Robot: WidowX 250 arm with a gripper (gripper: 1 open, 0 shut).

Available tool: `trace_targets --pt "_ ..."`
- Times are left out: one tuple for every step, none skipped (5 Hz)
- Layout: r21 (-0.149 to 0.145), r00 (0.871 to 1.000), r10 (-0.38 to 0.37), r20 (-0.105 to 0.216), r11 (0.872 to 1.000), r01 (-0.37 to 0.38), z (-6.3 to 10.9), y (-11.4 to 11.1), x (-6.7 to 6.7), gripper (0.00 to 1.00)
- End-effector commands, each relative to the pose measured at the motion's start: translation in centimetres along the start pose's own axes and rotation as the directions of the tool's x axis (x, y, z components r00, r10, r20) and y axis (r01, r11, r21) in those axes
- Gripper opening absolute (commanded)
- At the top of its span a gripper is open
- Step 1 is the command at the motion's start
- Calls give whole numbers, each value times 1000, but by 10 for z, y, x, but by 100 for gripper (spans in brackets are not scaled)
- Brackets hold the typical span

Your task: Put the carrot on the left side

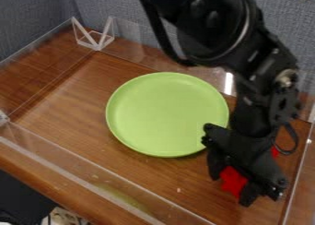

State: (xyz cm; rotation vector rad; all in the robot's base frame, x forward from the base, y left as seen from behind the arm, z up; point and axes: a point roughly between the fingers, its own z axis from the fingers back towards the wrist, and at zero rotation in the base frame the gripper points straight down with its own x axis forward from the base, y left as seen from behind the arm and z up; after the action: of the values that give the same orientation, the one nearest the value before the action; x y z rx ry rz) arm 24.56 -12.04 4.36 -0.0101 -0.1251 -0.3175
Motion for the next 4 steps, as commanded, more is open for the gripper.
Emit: trace_targets --pt "2 999 50 18 999 -50 -6 -3 1 0" --pt "12 996 82 17 997 -82 -10 -11 1 0" --pt "21 991 130 20 991 -130 -8 -12 2 0" --pt "22 991 129 38 991 -130 3 -8 1 0"
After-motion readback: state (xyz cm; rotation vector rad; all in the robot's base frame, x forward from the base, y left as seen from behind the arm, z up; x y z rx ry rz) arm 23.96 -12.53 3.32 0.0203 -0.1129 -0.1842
